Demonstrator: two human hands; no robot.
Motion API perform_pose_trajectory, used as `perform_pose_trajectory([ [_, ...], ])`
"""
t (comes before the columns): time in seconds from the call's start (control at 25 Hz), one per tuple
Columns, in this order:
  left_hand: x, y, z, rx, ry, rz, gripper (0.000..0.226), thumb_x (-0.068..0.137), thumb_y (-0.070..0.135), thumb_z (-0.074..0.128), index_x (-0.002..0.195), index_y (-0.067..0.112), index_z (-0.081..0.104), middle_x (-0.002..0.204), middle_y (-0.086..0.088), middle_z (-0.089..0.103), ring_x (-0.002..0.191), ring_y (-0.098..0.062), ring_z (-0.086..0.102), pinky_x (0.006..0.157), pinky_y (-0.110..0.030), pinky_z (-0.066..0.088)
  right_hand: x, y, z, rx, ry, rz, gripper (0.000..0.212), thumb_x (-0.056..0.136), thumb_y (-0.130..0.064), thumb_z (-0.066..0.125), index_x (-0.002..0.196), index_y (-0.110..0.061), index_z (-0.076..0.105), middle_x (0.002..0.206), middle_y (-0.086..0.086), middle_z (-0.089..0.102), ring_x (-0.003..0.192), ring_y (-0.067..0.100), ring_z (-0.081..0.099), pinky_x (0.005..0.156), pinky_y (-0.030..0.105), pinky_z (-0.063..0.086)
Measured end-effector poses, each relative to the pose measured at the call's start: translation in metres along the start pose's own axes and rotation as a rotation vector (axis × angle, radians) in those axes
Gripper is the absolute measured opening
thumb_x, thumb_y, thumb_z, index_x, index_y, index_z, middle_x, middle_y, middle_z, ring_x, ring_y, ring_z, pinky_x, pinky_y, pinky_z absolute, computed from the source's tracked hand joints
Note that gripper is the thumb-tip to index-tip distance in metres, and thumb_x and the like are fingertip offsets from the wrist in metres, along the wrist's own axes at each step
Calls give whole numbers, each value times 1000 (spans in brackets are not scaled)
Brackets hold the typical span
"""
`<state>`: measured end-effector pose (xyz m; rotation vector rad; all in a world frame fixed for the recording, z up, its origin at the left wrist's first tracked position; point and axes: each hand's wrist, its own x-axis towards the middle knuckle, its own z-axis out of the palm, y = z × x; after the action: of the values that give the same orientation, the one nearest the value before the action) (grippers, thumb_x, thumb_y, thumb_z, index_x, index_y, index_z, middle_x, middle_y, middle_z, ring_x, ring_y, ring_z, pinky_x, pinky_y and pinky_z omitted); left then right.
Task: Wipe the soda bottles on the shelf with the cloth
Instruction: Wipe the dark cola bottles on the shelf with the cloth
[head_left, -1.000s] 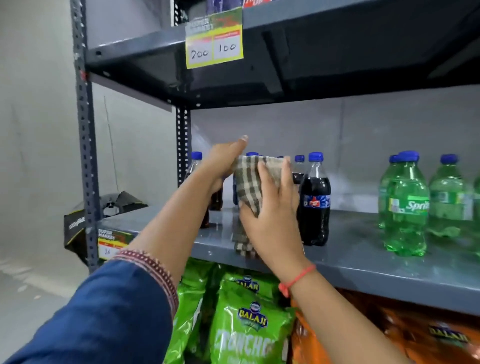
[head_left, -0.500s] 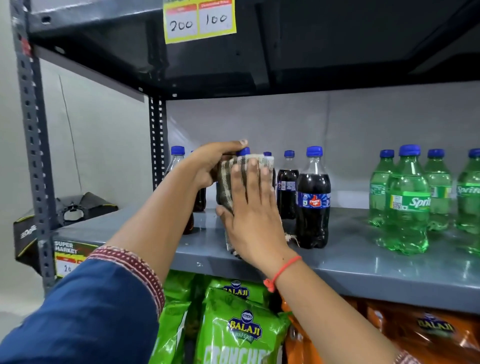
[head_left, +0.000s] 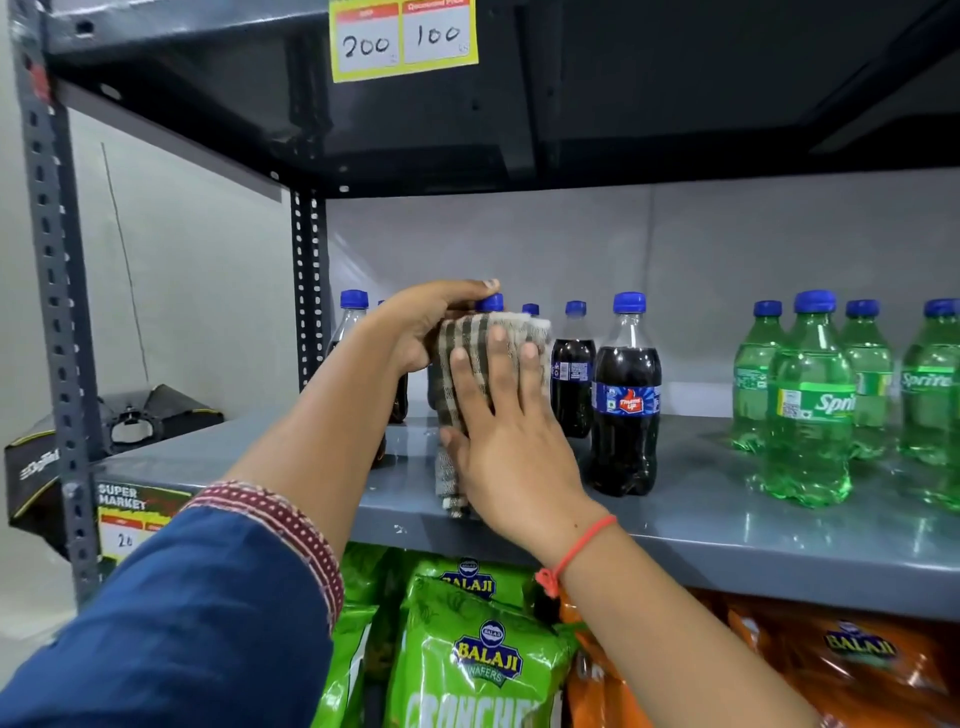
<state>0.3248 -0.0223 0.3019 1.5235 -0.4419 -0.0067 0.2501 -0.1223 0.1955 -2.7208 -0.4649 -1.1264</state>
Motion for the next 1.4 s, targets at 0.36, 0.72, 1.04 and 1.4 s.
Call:
perform_pose_trajectory([
  [0.36, -2, 1, 0, 11, -18, -4, 14, 74, 22, 70, 75, 10, 63, 60, -2, 73, 54, -14, 67, 50, -23, 55, -9, -4, -4, -11, -24, -5, 62, 98, -41, 33, 147, -19, 3, 157, 8, -19, 142, 35, -17, 118, 46, 6],
  [0.72, -4, 2, 0, 76, -10, -10, 16, 76, 28, 67, 68, 15, 63, 57, 1, 70, 50, -12, 64, 50, -22, 54, 5, -5, -6, -143, 195, -116, 43, 93, -23, 49, 134, -15, 41, 155, 14, 21, 142, 37, 11, 115, 49, 19],
  [1.04, -5, 4, 0, 128, -42, 17, 17, 78, 29, 65, 80, 13, 64, 84, -5, 76, 73, -17, 69, 77, -31, 56, 20, 41, -24, -458, -6, -703, 35, 86, -19, 51, 120, -20, 61, 139, 8, 52, 136, 35, 33, 112, 51, 27],
  [1.4, -7, 5, 2, 124, -23, 20, 16, 80, 27, 62, 85, 11, 66, 79, -3, 77, 74, -13, 71, 72, -26, 56, 23, 52, -23, -461, 23, -831, 40, 88, -37, 55, 126, -26, 55, 142, -4, 49, 138, 23, 34, 113, 43, 27],
])
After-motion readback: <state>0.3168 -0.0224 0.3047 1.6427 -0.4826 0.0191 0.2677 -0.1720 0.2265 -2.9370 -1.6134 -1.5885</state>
